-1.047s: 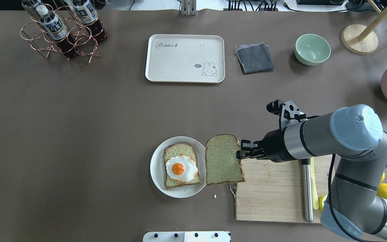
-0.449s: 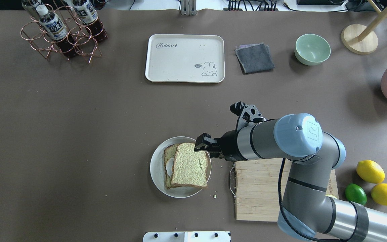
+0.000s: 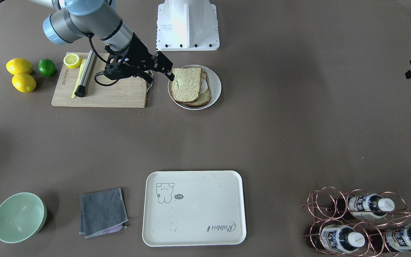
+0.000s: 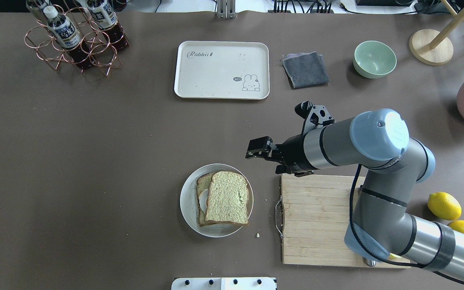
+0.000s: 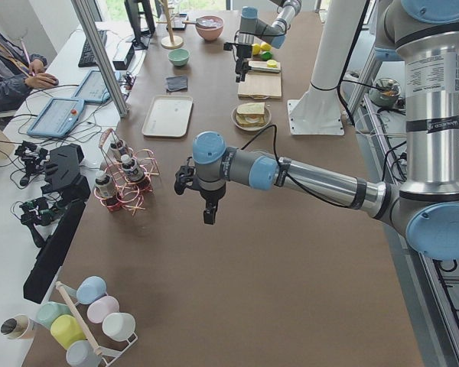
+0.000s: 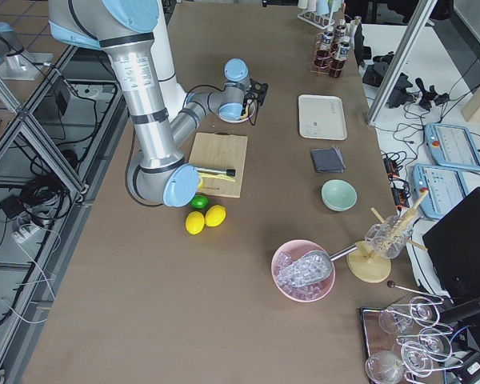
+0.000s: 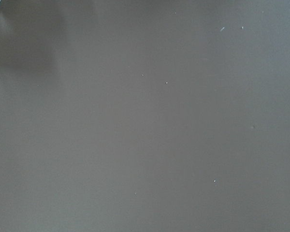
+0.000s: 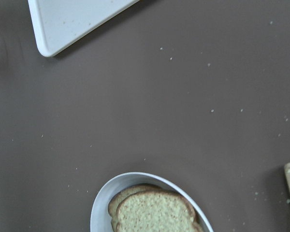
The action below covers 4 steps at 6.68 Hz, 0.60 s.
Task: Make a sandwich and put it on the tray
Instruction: 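Withdraw the right gripper while the left gripper reaches toward the white plate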
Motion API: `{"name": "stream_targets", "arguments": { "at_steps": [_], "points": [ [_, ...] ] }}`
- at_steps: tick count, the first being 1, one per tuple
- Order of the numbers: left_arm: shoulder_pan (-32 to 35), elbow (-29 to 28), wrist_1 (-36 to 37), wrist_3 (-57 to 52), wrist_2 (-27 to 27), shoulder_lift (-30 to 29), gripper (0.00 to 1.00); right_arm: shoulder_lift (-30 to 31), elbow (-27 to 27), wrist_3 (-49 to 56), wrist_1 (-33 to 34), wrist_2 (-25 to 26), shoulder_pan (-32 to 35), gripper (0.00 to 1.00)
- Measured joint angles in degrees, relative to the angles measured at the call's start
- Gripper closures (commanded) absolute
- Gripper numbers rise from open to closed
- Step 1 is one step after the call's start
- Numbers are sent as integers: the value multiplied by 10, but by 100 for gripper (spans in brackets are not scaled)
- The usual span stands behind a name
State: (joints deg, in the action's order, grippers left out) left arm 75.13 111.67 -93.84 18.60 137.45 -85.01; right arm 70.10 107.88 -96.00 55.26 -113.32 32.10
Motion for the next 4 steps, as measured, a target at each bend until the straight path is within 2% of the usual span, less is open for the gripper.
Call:
{"name": "stream_targets", "arguments": {
  "at_steps": [2,3,4],
  "points": [
    [-140,10,-123,291,-15,-68,4,45,-1,87,1,-64,78,0],
    [-215,13,-148,409,-52,-114,12,77,-3,148,1,-100,122,0],
    [-289,12,-155,485,-101,-155,16,115,-5,216,1,-134,167,0]
  ]
}}
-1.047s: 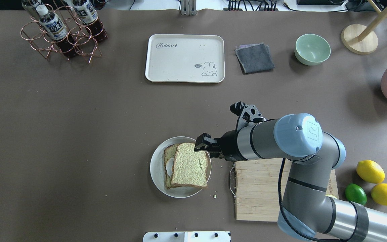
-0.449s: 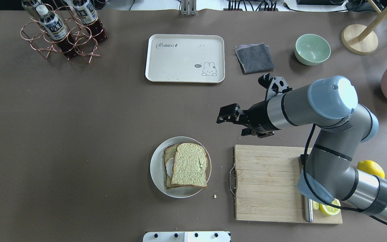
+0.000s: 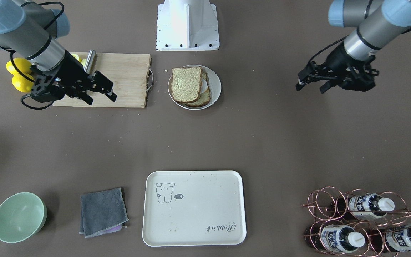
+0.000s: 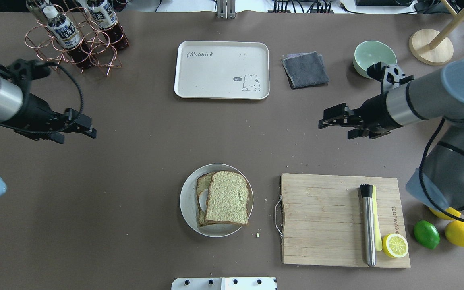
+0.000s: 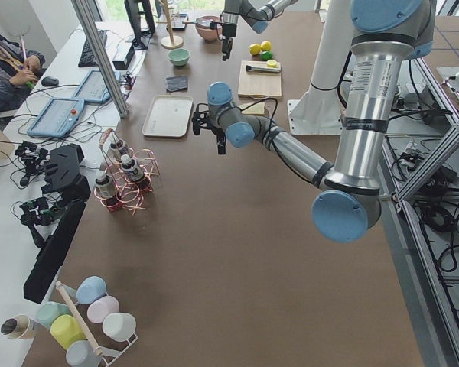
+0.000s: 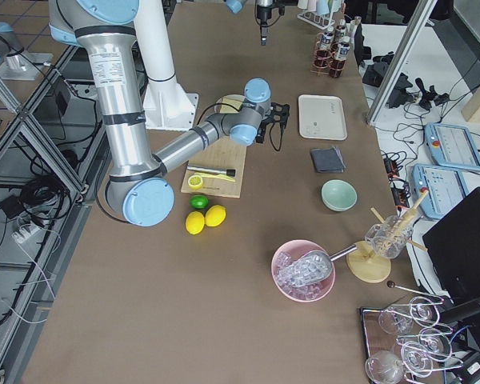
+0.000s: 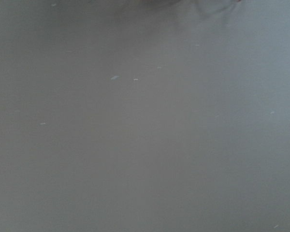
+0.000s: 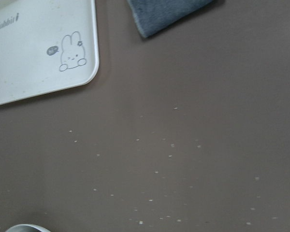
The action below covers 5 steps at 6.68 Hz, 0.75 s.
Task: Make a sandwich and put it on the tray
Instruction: 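Withdraw the right gripper while the left gripper reaches toward the white plate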
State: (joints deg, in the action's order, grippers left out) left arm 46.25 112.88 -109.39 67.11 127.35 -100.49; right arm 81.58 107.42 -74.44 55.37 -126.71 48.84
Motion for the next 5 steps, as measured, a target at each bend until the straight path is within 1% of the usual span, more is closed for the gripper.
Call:
{"name": "stream_targets", "arguments": {
  "at_steps": [1,2,3,4,5],
  "points": [
    [-67,-8,-1,43,-45,-35,23,37,-2,66,0,-33,43,0],
    [-123,-24,-2,69,-83,-66,27,78,-4,132,0,-62,86,0],
    [-154,-43,-3,81,-104,-90,32,112,-5,185,0,-81,117,0],
    [-173,-64,-5,86,-119,-110,35,140,-7,229,0,-95,142,0],
    [-192,-79,-10,88,-139,-121,42,160,-8,261,0,-107,162,0]
  ]
}}
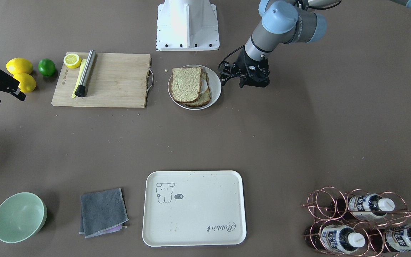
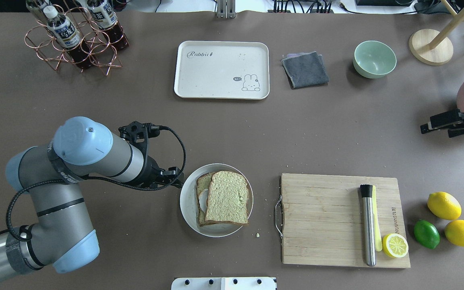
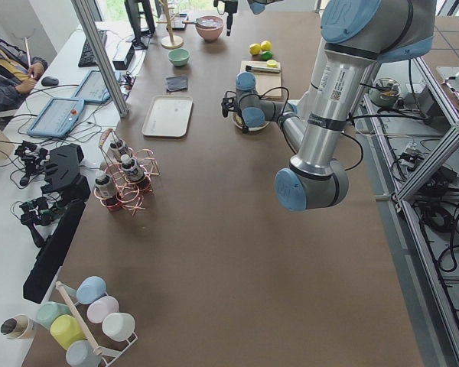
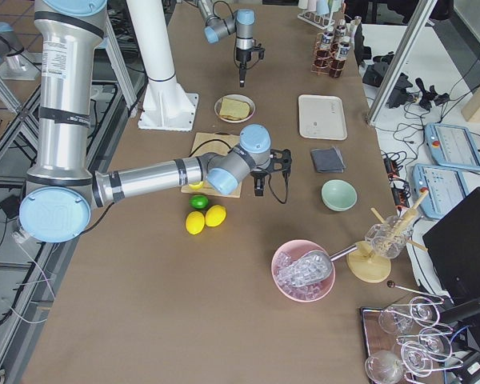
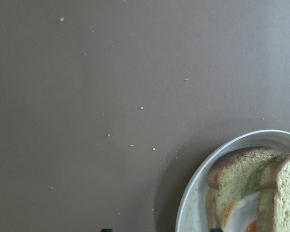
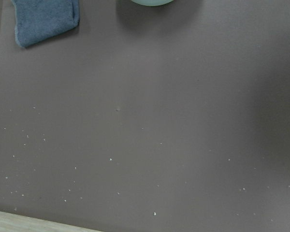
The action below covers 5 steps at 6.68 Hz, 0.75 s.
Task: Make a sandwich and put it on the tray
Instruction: 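Withdraw the right gripper while the left gripper reaches toward the white plate, then grasp the rim of the white plate with the left gripper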
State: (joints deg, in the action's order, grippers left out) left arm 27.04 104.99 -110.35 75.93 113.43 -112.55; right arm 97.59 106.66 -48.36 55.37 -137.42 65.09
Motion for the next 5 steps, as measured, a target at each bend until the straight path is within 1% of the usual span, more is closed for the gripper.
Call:
{"name": "stream_targets", "arguments": {
  "at_steps": [2,3,4,5],
  "points": [
    [-26,-12,-6,13,-21,-6,49,21,0,28,-1,-9,23,0],
    [-34,-18,-11,19,-25,-7,49,26,0,32,-1,-10,27,0],
    [-39,-27,-23,24,-29,-7,57,29,0,34,-1,-11,30,0],
    [-43,-33,-34,28,-30,-7,94,33,0,35,-1,-11,32,0]
  ]
}}
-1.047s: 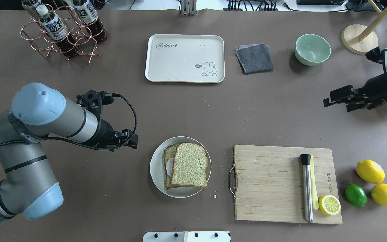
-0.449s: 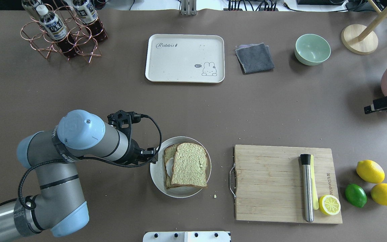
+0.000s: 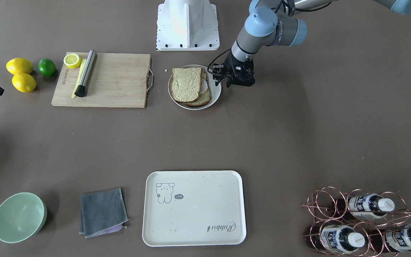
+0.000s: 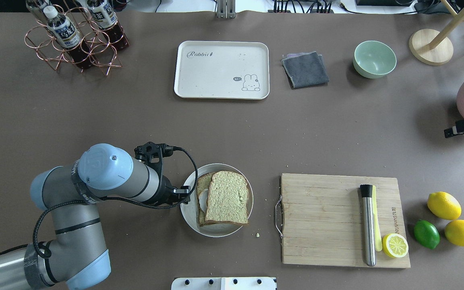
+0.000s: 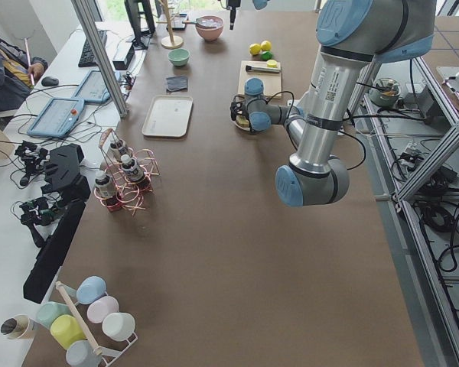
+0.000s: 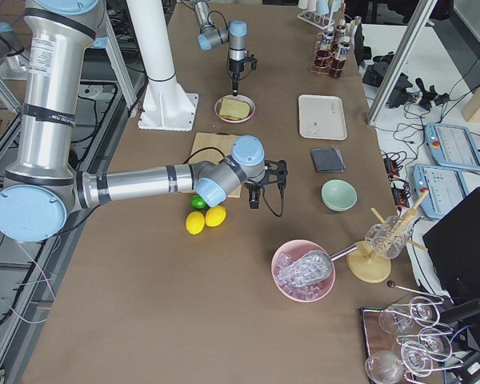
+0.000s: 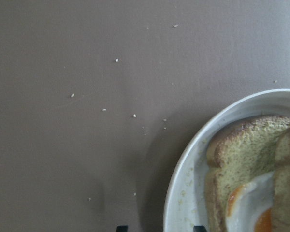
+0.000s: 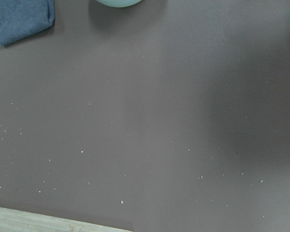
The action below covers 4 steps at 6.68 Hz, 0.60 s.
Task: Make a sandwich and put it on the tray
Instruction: 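Grasp the rim of the white plate with the left gripper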
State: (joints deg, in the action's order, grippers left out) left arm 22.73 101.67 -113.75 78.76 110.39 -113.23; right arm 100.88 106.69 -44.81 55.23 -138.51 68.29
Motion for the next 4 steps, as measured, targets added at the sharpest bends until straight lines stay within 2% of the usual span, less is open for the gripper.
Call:
{"name": "stream_targets", "arguments": {
  "at_steps": [1,4],
  "points": [
    [-3,-4,-5,7,-1,-3,100,5,0,4,0,0,2,0],
    [-5,-9,-7,17,-1,-11,100,11,0,14,0,-8,6,0]
  ]
}}
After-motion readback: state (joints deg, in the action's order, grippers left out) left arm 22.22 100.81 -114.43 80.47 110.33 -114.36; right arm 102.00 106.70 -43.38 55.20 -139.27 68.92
